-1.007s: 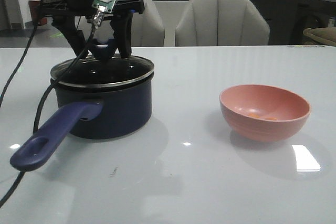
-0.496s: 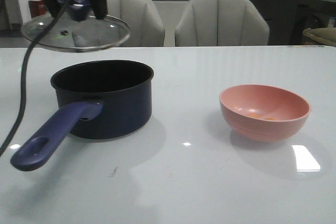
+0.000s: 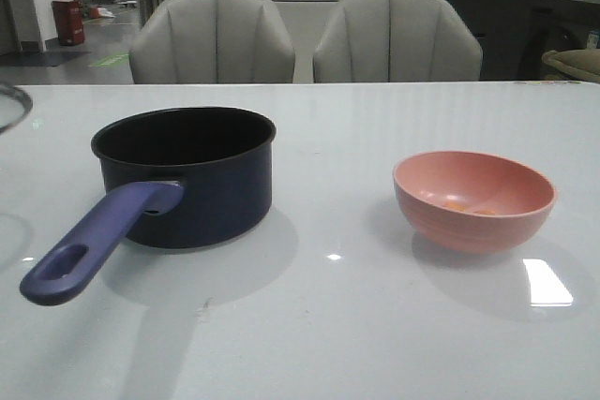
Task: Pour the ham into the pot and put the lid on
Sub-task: 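Lift the glass lid off the saucepan and set it down beside the pot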
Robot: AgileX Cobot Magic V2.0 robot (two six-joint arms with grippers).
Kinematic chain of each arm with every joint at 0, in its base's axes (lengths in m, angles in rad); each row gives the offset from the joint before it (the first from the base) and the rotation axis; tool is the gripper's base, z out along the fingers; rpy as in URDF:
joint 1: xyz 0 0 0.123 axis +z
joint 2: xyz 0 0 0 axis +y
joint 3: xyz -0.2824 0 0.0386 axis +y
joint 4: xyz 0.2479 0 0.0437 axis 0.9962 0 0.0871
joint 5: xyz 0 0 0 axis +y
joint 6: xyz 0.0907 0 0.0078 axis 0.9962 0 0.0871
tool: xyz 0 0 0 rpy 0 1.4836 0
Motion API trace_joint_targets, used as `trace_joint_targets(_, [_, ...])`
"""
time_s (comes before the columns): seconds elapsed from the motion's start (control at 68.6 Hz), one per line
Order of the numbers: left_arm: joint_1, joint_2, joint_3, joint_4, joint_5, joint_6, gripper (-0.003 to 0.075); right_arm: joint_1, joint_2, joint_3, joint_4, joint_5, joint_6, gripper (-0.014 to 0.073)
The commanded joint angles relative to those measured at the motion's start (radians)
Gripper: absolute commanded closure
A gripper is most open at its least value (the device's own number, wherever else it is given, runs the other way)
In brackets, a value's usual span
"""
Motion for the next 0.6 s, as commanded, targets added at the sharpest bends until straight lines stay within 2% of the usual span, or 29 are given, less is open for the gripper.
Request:
trace_joint_targets(0.0, [0.038,-0.057,0.094,-0.072,-0.167,0.037,0.0349,-0.005,-0.020,-0.005,-0.008,-0.077,-0.001,0.0427])
trace_joint_targets(0.131, [0.045,-0.056,0.230,-0.072,-0.305,0.045,0.0349,-0.005,-0.020,-0.005,-0.008,-0.077,-0.001,0.0427])
trace_joint_targets(0.219, [0.045,-0.048,0.278,-0.072,-0.351,0.045,0.0349,-0.005,-0.020,-0.005,-0.008,-0.077,-0.001,0.0427])
trace_joint_targets(0.584, [0.045,0.052,0.287,-0.079,-0.295,0.045,0.0334,-0.005,-0.020,-0.005,-0.008,-0.077,-0.001,0.0427])
